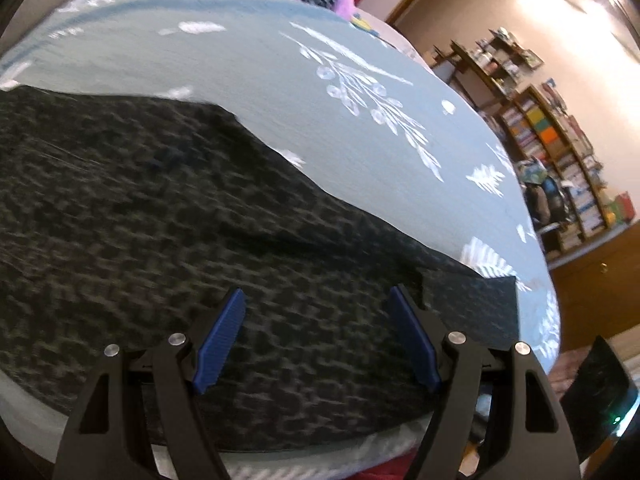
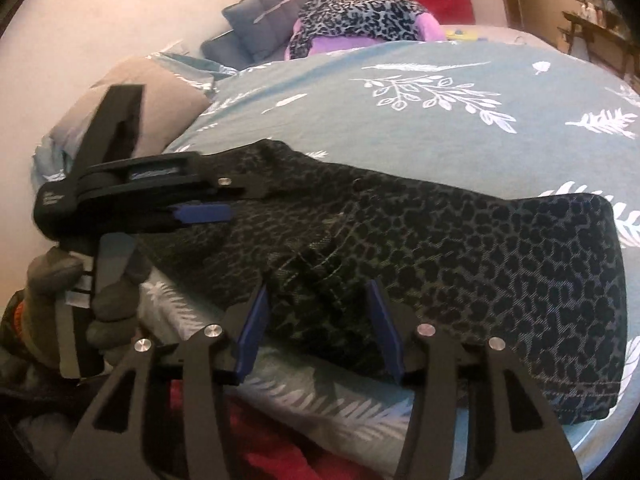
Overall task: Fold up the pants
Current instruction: 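Lift the leg end with the right gripper and fold it over the pants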
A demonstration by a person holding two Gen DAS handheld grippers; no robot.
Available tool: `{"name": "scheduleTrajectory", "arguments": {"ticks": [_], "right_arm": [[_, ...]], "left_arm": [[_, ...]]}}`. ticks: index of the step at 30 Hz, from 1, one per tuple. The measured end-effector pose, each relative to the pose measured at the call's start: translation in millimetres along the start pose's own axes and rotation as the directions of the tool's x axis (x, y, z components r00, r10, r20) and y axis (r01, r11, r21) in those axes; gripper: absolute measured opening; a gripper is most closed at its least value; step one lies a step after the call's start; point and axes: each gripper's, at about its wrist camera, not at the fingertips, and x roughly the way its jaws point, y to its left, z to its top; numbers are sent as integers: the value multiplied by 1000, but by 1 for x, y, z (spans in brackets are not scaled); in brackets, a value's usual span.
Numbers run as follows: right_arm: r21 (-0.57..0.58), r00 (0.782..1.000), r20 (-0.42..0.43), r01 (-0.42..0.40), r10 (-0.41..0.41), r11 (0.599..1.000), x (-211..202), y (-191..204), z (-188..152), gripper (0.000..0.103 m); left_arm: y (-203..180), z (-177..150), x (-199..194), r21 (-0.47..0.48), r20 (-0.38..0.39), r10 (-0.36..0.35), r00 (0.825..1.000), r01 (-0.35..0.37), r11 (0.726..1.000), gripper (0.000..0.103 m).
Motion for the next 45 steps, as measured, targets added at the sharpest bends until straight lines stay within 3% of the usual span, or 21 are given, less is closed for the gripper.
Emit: {"name": "scheduleTrajectory", "arguments": {"ticks": [5,9,22,25,32,34,35,36,42,45], "right_arm": [[11,999,-1,-52,52,999,-6,-1,-1,52],[21,990,-57,-127,128,992,5,1,-6,52],[61,988,-39,-144,146,988,-17,-20,-22,52],[73,989,-25,-141,143,987,-23,-25,-24,52],[93,992,2,-124,124,988,-37,-37,-26,52],[102,994,5,-110,110,989,-41,-42,-28,52],[105,995,6,-104,104,989,-42,-43,-28,52],[111,995,9,-99,99,989,-43,-45,-28,52],[118,997,45,-66,61,991,-59,-49,-22,52],[122,996,69,-56,48,991,-70,-51,-17,52]], "left_arm": [[-6,1,10,-31,-68,-77,995,75,997,79],[-12,-1,14,-23,-111,-100,989,98,995,79],[-47,-12,33,62,-217,-162,963,179,982,79],[-53,-14,40,59,-248,-200,948,220,974,78],[-56,-17,46,58,-281,-211,936,236,970,52],[-57,-17,46,67,-285,-205,936,233,970,40],[-61,-18,48,73,-288,-200,936,230,971,27],[-61,-18,48,74,-292,-205,934,235,969,22],[-65,-9,26,89,-227,-247,942,273,958,16],[-51,6,-4,98,-153,-237,959,253,962,11]]}}
